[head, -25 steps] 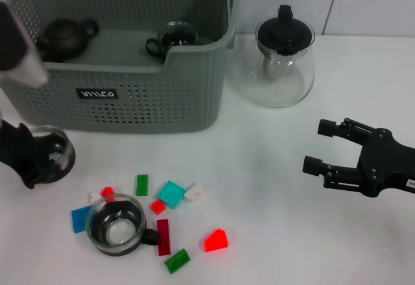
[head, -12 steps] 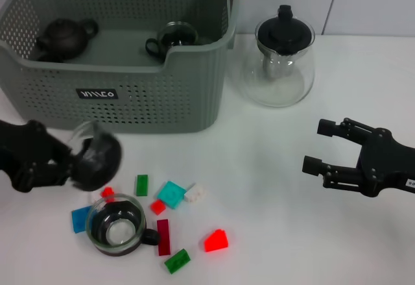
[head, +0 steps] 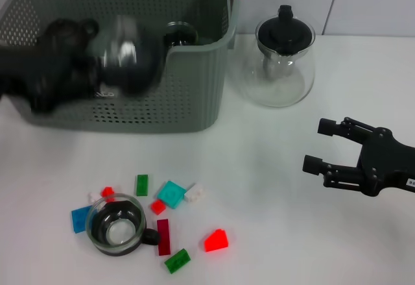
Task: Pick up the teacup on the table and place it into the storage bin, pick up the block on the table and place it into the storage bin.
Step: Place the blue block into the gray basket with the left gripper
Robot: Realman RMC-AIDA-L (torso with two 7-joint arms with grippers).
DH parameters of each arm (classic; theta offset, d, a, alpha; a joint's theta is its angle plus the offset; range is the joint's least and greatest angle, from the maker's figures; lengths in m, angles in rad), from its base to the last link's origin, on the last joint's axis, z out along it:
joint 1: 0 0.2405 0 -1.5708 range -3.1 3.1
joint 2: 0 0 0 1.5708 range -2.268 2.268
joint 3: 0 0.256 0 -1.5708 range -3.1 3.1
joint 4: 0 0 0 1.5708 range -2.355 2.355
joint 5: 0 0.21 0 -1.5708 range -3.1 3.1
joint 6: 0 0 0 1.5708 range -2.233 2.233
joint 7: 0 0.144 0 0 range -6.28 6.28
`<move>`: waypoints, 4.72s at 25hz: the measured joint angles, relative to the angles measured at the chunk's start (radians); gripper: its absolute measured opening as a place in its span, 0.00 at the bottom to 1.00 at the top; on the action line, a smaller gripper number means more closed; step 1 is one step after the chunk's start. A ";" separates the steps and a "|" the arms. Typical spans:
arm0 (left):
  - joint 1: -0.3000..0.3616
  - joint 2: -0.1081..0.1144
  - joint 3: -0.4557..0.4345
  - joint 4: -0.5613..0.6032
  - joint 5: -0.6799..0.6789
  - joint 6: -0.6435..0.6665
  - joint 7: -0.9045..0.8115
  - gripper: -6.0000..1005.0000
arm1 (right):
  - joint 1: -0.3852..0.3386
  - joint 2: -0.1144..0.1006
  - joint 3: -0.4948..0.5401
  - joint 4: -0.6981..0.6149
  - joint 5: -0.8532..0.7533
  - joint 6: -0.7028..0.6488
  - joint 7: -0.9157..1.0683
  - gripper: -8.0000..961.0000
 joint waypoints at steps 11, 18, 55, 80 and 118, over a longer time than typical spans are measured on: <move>-0.123 -0.044 -0.017 0.091 -0.099 -0.528 -0.352 0.05 | 0.004 0.000 0.010 -0.001 0.004 -0.010 0.000 0.98; -0.254 0.071 0.185 0.081 0.141 -0.733 -0.667 0.05 | 0.012 0.003 0.021 0.000 0.002 -0.046 -0.018 0.98; -0.428 -0.039 0.421 -0.300 0.671 -1.155 -0.748 0.14 | 0.034 0.028 0.022 0.065 -0.056 -0.115 -0.130 0.98; -0.212 -0.100 0.159 0.175 0.210 -0.800 -0.541 0.46 | 0.034 0.025 0.040 0.078 -0.050 -0.106 -0.130 0.98; 0.093 -0.252 0.407 0.630 0.751 -0.180 -0.424 0.46 | 0.047 0.023 0.051 0.080 -0.056 -0.061 -0.092 0.98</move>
